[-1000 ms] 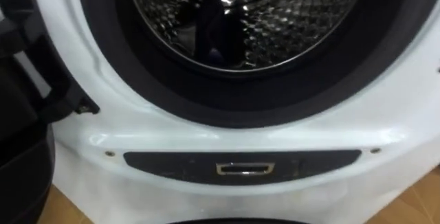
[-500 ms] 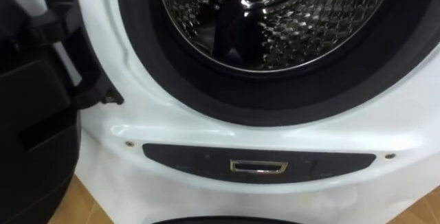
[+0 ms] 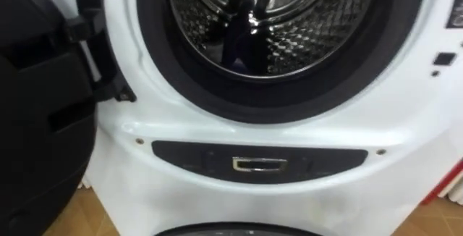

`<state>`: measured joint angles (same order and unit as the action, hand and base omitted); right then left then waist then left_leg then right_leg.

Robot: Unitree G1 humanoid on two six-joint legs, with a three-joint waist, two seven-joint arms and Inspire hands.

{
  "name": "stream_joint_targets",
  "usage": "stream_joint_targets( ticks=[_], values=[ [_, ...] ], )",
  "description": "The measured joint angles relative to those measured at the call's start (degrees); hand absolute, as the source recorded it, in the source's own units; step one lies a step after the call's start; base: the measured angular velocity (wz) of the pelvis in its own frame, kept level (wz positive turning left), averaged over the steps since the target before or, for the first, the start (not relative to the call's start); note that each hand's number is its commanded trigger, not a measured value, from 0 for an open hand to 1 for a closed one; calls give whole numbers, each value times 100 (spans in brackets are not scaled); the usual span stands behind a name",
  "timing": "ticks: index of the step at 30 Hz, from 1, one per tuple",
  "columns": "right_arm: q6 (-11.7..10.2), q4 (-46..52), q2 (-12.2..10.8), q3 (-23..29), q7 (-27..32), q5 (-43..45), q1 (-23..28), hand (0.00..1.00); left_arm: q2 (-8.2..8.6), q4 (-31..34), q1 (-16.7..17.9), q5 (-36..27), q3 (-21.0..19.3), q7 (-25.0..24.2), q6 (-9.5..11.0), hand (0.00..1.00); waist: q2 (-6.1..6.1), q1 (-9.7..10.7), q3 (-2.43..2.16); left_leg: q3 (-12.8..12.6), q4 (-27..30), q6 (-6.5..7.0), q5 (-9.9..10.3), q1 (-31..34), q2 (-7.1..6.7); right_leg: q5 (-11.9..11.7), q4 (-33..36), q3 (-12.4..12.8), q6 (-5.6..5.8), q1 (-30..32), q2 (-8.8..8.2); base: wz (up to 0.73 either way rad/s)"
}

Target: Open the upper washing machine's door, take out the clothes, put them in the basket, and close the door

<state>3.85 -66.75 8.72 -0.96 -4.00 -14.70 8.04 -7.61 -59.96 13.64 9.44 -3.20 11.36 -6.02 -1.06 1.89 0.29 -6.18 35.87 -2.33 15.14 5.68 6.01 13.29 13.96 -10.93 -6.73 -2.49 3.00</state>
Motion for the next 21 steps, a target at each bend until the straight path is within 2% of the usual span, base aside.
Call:
stream_joint_targets(
  ticks=[1, 2, 3, 4, 5, 6, 7, 8, 9, 10, 11, 12, 13, 15, 16, 17, 18, 19, 20, 21],
  values=[
    [-41, -25, 25, 5, 15, 48, 1, 0, 32, 14, -87, 26, 3, -57, -6, 0, 8, 26, 24, 20, 630, 15, -56, 283, 130, 38, 100, -35, -67, 53, 55, 0],
    [-48, -39, 48, 3, 20, 53, -6, 0, 52, 12, -114, 24, 3, -83, -7, 0, -13, 17, 70, 14, 1029, 16, -115, 395, 202, 60, 140, -46, -103, 55, 82, -17],
    [-61, -22, 69, 11, 45, 81, -9, 0, 73, 13, -115, 24, 4, -100, -12, 0, 79, 3, 59, 3, 1764, -22, -249, 414, 299, 87, 225, -12, -145, 50, 135, -12],
    [-83, 16, 70, 13, 78, 164, 14, 0, 58, 12, -166, 24, 3, -103, -13, 0, 58, 85, 35, 6, 2131, -94, -292, 275, 315, 106, 278, -24, -169, 58, 162, -4],
    [-82, 13, 70, 16, 81, 188, 9, 0, 43, 6, -200, 31, 8, -102, -15, 0, 52, 114, 39, 0, 2161, -100, -295, 158, 319, 107, 285, -36, -172, 76, 175, 10],
    [-85, 10, 74, 107, 99, 201, 11, 0, 24, -3, -259, 1, 6, -107, -11, 0, 85, 178, 36, 12, 2063, -147, -282, -117, 332, 92, 309, -62, -189, 141, 218, 23],
    [-95, 11, 75, 204, 146, 190, 24, 0, 24, -3, -331, -35, 6, -128, -5, 0, 153, 283, 69, 83, 1788, -210, -240, -454, 331, 88, 361, -178, -191, 195, 244, 30],
    [-124, 10, 76, 261, 163, 206, 48, 0, 30, -10, -379, -37, 12, -155, 3, 0, 178, 337, 79, 119, 1551, -278, -178, -630, 323, 88, 411, -227, -191, 250, 253, 41],
    [-144, 12, 83, 351, 178, 253, 93, 0, 38, -2, -485, -18, 27, -204, 12, 0, 245, 409, 74, 169, 993, -440, -43, -966, 312, 88, 512, -315, -190, 406, 265, 33],
    [-144, 12, 85, 414, 188, 255, 99, 0, 37, 15, -629, -32, 107, -207, 19, 0, 315, 442, 77, 179, 324, -481, 76, -1249, 319, 85, 635, -386, -186, 582, 264, 26],
    [-144, 14, 83, 461, 185, 253, 87, 0, 43, 31, -716, -31, 131, -212, 31, 0, 347, 448, 89, 177, -8, -492, 185, -1362, 326, 77, 703, -423, -176, 689, 259, 26],
    [-153, 26, 79, 468, 190, 256, 65, 0, 50, 35, -857, -31, 179, -214, 81, 0, 414, 465, 85, 178, -683, -516, 459, -1576, 321, 50, 828, -493, -155, 913, 226, 22],
    [-165, 9, 80, 476, 189, 266, 49, 0, 50, 34, -1021, -29, 266, -215, 140, 0, 430, 462, 85, 169, -1286, -467, 631, -1741, 298, -9, 907, -512, -126, 1121, 209, 17],
    [-176, 0, 77, 484, 179, 382, 27, 0, 45, -5, -1152, -8, 289, -224, 195, 0, 437, 448, 79, 177, -2043, -388, 730, -1908, 238, -146, 998, -514, -90, 1379, 172, -3],
    [-182, -6, 66, 501, 182, 398, 36, 0, 42, -48, -1177, -28, 289, -232, 220, 0, 421, 462, 75, 162, -2395, -336, 707, -1960, 167, -271, 989, -520, -39, 1479, 126, 0],
    [-182, -7, 55, 514, 184, 400, 53, 0, 43, -63, -1177, -41, 288, -237, 230, 0, 384, 481, 78, 145, -2507, -240, 666, -1964, 102, -344, 986, -518, -12, 1514, 81, 5],
    [-173, -8, 25, 538, 178, 429, 121, 0, 43, -98, -1147, -84, 288, -274, 233, 0, 293, 494, 63, 75, -2595, -40, 565, -1908, -26, -547, 928, -497, 52, 1556, -27, 0],
    [-167, -9, 3, 611, 170, 421, 206, 0, 44, -149, -1127, -99, 290, -340, 234, 0, 252, 507, 49, 41, -2617, 133, 469, -1819, -143, -794, 709, -474, 111, 1545, -99, 0],
    [-162, -12, 2, 632, 156, 418, 242, 0, 43, -166, -1108, -99, 280, -359, 233, 0, 199, 529, 29, 0, -2617, 204, 430, -1769, -192, -953, 576, -445, 148, 1538, -119, -10],
    [-120, -11, 3, 671, 145, 405, 267, 0, 23, -207, -1024, -103, 262, -359, 234, 0, 175, 536, 24, -111, -2614, 349, 347, -1644, -278, -1317, 254, -309, 223, 1537, -132, -21]
  ],
)
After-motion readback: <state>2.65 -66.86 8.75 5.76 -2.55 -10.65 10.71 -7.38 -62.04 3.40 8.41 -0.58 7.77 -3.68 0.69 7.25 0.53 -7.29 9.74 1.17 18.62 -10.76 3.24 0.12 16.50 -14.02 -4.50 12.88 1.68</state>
